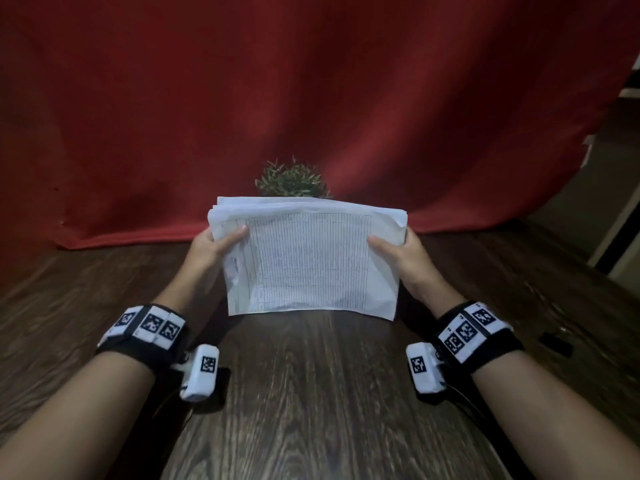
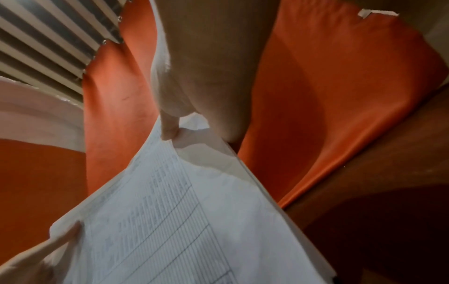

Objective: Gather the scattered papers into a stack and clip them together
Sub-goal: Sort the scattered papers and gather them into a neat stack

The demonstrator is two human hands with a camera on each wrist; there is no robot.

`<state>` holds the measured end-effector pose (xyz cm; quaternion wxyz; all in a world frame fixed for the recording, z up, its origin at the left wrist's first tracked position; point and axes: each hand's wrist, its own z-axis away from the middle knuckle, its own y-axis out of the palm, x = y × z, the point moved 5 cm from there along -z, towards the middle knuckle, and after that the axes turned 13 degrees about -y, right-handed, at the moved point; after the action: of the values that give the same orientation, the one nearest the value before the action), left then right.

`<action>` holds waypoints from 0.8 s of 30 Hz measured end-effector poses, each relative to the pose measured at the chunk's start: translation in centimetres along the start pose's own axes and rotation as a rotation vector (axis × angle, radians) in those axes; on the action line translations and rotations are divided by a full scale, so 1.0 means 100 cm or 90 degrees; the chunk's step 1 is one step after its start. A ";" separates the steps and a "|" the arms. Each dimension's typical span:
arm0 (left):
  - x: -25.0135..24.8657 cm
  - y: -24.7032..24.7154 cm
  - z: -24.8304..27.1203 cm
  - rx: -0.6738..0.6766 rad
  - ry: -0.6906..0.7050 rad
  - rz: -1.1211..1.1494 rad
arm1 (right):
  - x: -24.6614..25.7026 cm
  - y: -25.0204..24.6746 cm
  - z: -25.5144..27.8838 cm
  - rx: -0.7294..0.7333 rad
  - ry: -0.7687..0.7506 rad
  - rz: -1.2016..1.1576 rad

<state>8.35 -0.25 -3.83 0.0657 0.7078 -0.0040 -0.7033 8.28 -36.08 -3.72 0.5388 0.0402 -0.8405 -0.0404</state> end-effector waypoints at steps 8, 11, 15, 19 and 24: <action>0.001 0.000 0.002 0.087 -0.016 -0.074 | -0.006 -0.006 0.000 0.018 0.039 -0.001; 0.011 0.000 0.001 0.133 -0.043 -0.129 | -0.013 -0.004 0.003 0.068 0.071 0.019; -0.005 0.005 0.002 0.068 -0.002 -0.129 | 0.001 -0.005 -0.005 0.057 0.014 0.048; 0.000 0.010 0.003 0.088 0.004 -0.136 | -0.005 -0.008 -0.005 0.061 0.021 0.043; 0.020 0.002 0.001 0.095 -0.089 -0.165 | -0.017 -0.012 0.004 0.117 0.076 0.096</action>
<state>8.31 -0.65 -5.81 -0.0788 0.6549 0.0302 -0.7510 8.68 -37.05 -5.55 0.5833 0.0286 -0.8079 0.0797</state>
